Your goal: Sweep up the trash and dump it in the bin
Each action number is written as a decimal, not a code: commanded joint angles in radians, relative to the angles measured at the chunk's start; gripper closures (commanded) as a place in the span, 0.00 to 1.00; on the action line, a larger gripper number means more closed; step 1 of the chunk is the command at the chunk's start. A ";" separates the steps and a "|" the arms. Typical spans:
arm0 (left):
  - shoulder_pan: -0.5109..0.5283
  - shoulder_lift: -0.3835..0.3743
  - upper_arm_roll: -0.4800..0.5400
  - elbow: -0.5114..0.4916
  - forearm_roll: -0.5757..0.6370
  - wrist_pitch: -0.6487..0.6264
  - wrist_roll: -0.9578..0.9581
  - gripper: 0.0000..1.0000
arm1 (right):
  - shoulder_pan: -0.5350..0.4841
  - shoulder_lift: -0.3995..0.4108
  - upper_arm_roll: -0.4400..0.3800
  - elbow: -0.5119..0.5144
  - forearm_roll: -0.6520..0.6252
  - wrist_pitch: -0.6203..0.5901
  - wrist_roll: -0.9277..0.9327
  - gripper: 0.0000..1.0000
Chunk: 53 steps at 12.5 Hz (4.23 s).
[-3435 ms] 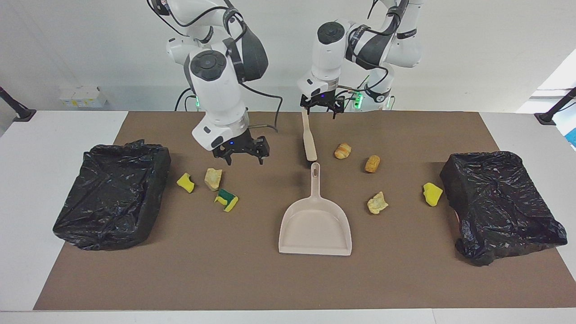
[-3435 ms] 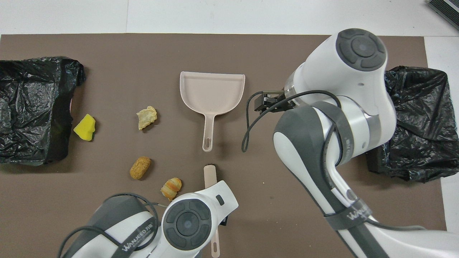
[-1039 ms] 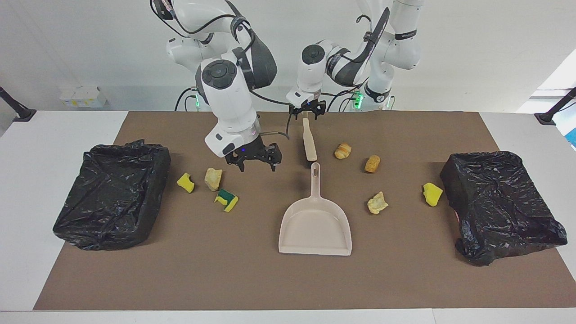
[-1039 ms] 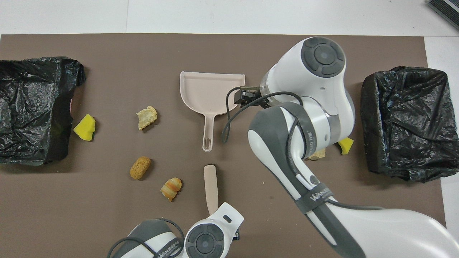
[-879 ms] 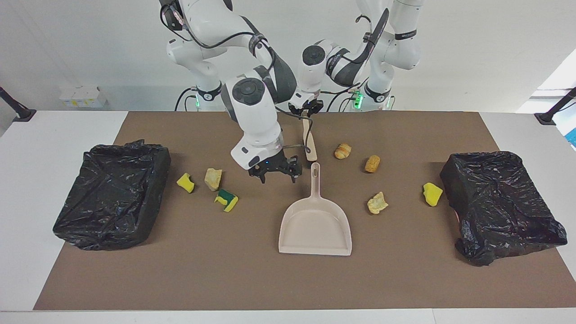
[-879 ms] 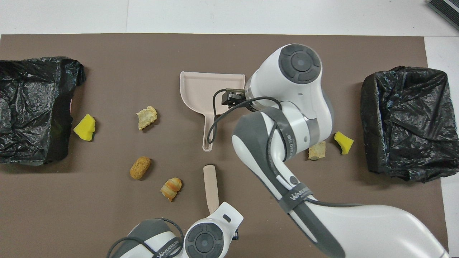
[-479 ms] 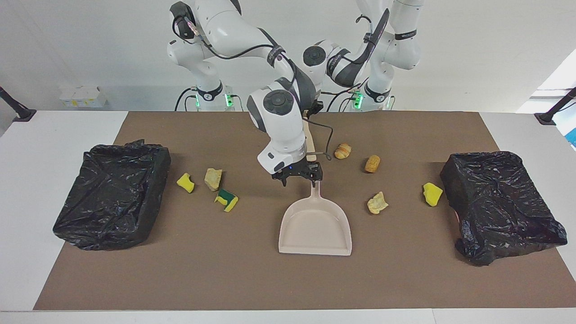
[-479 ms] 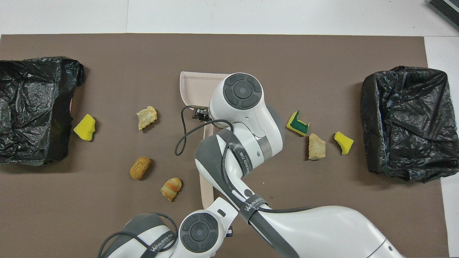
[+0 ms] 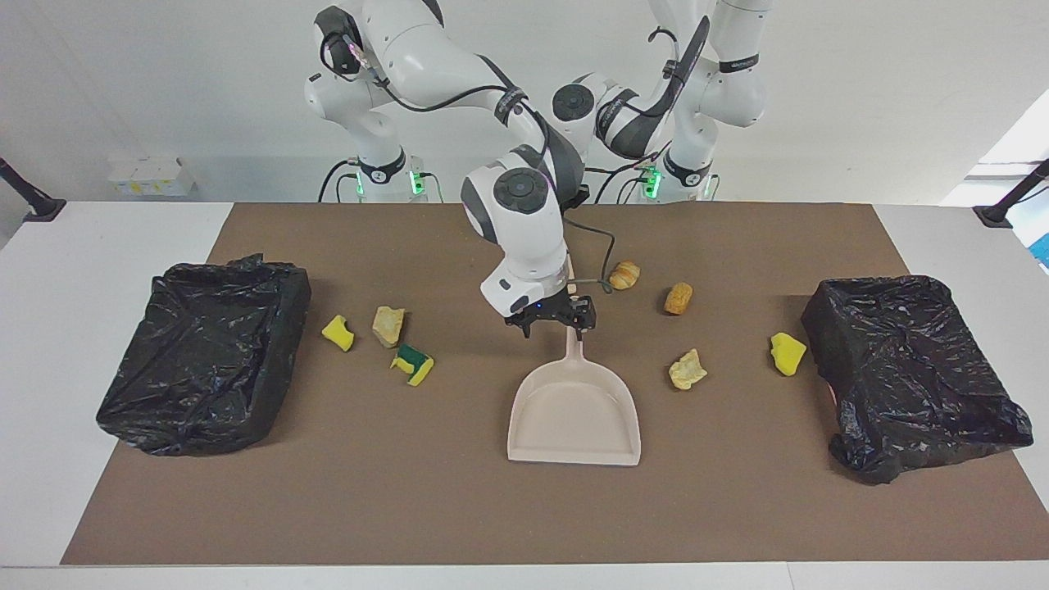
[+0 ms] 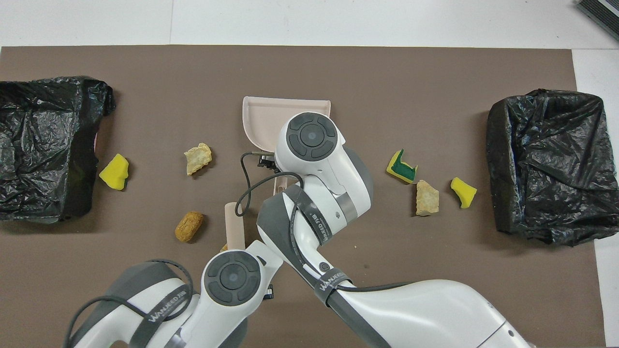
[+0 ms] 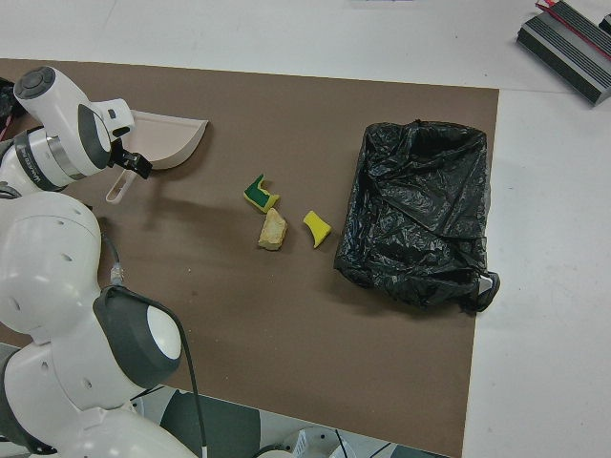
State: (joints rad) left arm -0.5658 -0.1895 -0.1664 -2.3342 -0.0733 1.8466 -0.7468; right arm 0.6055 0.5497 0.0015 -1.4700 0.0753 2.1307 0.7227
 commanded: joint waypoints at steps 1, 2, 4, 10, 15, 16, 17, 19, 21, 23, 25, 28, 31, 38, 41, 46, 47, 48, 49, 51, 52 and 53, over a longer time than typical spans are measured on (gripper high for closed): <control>0.119 -0.048 -0.004 0.001 0.039 -0.052 0.098 1.00 | 0.025 0.015 -0.002 -0.024 -0.041 0.061 0.017 0.12; 0.173 -0.044 -0.004 0.015 0.079 -0.053 0.133 1.00 | 0.028 0.019 -0.002 -0.024 -0.057 0.061 0.017 0.14; 0.315 0.002 -0.005 0.077 0.156 -0.058 0.176 1.00 | 0.028 0.018 0.000 -0.027 -0.074 0.060 0.014 0.34; 0.572 0.125 -0.005 0.153 0.400 0.058 0.380 1.00 | 0.040 -0.019 0.000 -0.062 -0.134 0.017 -0.057 1.00; 0.638 0.186 -0.005 0.122 0.460 0.132 0.446 1.00 | -0.051 -0.126 -0.002 -0.065 -0.115 -0.158 -0.533 1.00; 0.642 0.186 -0.005 0.113 0.458 0.135 0.460 1.00 | -0.082 -0.146 -0.002 -0.067 -0.115 -0.193 -0.646 1.00; 0.650 0.183 -0.005 0.101 0.458 0.134 0.484 1.00 | -0.111 -0.158 -0.002 -0.067 -0.108 -0.225 -0.764 1.00; 0.643 0.180 -0.010 0.099 0.448 0.114 0.517 1.00 | -0.160 -0.180 -0.002 -0.070 -0.085 -0.274 -0.990 1.00; 0.601 0.185 -0.015 0.108 0.362 0.114 0.520 1.00 | -0.199 -0.192 -0.002 -0.073 -0.085 -0.331 -1.234 1.00; 0.537 0.186 -0.015 0.110 0.287 0.114 0.520 1.00 | -0.225 -0.214 -0.003 -0.120 -0.085 -0.337 -1.540 1.00; 0.479 0.186 -0.015 0.110 0.198 0.134 0.520 1.00 | -0.243 -0.264 -0.005 -0.226 -0.107 -0.312 -1.737 1.00; 0.384 0.186 -0.015 0.114 0.125 0.161 0.531 1.00 | -0.231 -0.333 -0.003 -0.389 -0.206 -0.145 -1.851 1.00; 0.337 0.167 -0.021 0.157 0.055 0.090 0.531 1.00 | -0.219 -0.373 -0.003 -0.464 -0.206 -0.112 -1.893 1.00; 0.268 0.019 -0.024 0.139 0.030 -0.185 0.309 1.00 | -0.198 -0.381 -0.005 -0.472 -0.238 -0.103 -1.889 1.00; 0.280 -0.016 -0.025 0.060 0.029 -0.092 0.267 1.00 | -0.199 -0.386 -0.005 -0.481 -0.246 -0.107 -1.835 1.00; 0.328 -0.022 -0.018 -0.050 -0.011 0.074 0.265 1.00 | -0.197 -0.375 -0.003 -0.492 -0.288 -0.129 -1.816 1.00; 0.375 -0.019 -0.018 -0.048 -0.011 0.072 0.267 1.00 | -0.193 -0.376 -0.003 -0.492 -0.289 -0.132 -1.812 1.00; 0.407 -0.019 -0.018 -0.050 -0.011 0.068 0.270 1.00 | -0.178 -0.376 -0.005 -0.490 -0.290 -0.146 -1.789 1.00; 0.447 -0.018 -0.018 -0.051 -0.010 0.063 0.267 1.00 | -0.176 -0.375 -0.005 -0.486 -0.299 -0.149 -1.761 1.00; 0.474 -0.024 -0.018 -0.059 -0.010 0.030 0.268 1.00 | -0.159 -0.373 -0.005 -0.477 -0.339 -0.141 -1.665 1.00; 0.474 -0.027 -0.018 -0.059 -0.010 0.001 0.265 1.00 | -0.148 -0.369 -0.003 -0.463 -0.367 -0.134 -1.624 1.00; 0.474 -0.039 -0.018 -0.065 -0.010 -0.018 0.258 1.00 | -0.147 -0.367 -0.002 -0.460 -0.376 -0.133 -1.599 1.00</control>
State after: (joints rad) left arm -0.0951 -0.1765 -0.1792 -2.3550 -0.0676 1.8632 -0.4811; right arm 0.4501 0.1895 -0.0050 -1.9370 -0.2576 1.9983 -0.9685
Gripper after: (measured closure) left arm 0.740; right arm 0.683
